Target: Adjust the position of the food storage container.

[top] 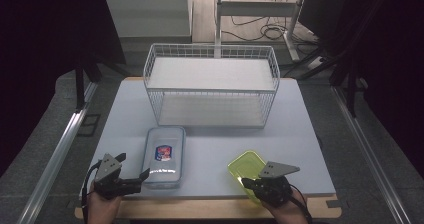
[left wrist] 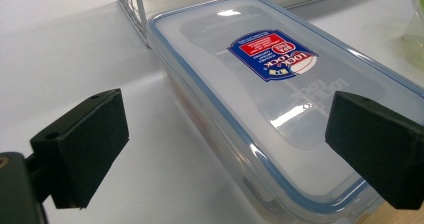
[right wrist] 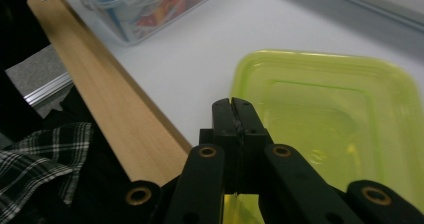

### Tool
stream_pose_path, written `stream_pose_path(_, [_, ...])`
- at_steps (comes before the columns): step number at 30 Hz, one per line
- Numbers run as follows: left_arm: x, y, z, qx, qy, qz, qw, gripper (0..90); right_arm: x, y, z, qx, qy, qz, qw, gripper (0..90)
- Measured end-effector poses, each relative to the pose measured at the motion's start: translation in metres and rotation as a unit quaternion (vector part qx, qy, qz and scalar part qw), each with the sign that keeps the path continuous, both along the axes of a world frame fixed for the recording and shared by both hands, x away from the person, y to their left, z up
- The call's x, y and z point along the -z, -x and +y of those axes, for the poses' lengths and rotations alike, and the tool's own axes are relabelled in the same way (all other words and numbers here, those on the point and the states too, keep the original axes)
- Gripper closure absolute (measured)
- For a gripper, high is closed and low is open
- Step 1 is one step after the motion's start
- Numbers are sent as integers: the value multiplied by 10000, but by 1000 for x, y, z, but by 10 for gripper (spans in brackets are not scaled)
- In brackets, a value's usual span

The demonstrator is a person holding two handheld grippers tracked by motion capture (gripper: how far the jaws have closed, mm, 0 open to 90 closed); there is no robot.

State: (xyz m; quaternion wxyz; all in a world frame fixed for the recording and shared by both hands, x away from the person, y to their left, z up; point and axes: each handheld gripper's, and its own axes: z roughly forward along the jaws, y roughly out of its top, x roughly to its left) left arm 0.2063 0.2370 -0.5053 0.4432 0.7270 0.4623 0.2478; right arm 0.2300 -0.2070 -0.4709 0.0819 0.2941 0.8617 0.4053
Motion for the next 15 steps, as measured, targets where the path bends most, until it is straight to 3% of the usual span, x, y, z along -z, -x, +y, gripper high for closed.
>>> stream_pose_path(7, [0,0,1,-20,37,1,10000,39,10,1,17,-150,256,89,9995,894])
stream_pose_path(12, [0,0,2,-36,45,9,10000,40,16,-6,18,-155,331,235,9991,895])
stream_pose_path(15, [0,0,2,-49,75,12,10000,40,17,-7,16,-103,407,202,9989,895])
